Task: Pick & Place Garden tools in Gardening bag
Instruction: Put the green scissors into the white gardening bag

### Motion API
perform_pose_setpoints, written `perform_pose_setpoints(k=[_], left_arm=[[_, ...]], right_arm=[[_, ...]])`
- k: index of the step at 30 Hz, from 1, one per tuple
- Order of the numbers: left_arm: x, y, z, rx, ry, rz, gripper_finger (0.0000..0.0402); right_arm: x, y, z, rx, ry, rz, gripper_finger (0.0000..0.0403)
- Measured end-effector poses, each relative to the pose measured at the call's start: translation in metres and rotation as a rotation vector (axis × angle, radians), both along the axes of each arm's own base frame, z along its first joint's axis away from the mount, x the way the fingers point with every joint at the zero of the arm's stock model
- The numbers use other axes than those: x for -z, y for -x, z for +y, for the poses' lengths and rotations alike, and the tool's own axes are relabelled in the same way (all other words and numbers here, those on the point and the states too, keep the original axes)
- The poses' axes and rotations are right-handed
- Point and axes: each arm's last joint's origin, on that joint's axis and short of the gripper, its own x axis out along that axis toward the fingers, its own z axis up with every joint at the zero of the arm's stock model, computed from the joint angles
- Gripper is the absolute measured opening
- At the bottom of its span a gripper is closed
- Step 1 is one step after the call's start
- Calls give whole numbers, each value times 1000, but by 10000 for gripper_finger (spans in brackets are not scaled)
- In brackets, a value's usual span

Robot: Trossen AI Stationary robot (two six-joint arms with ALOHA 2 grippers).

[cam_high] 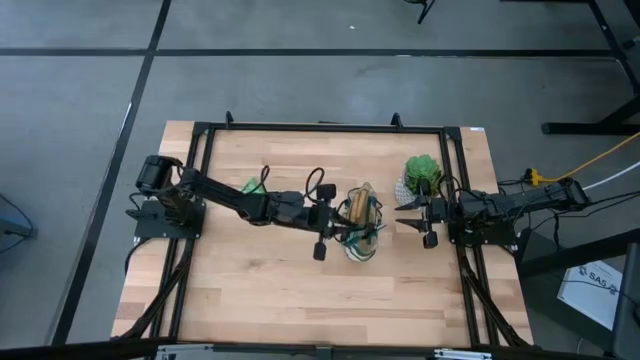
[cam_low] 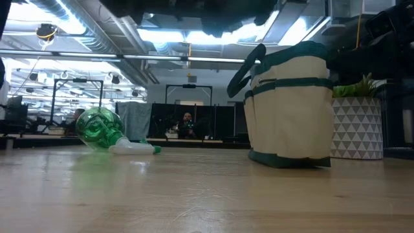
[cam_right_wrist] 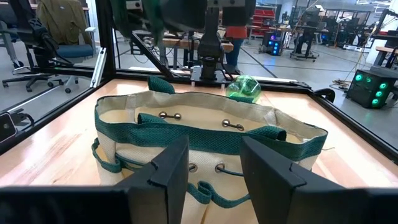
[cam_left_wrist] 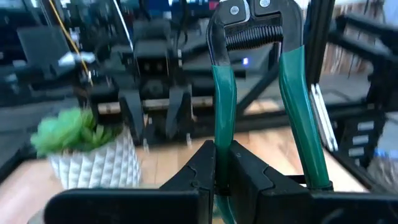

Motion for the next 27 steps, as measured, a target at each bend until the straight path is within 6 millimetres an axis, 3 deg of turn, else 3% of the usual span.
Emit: perform_pose_setpoints(k=[13,27], left_arm=[[52,-30,33,-55,11,-145,26],[57,-31,52,-94,92,-124,63]], right_arm=[[0,0,0,0,0,0,146],[0,0,0,0,0,0,146]])
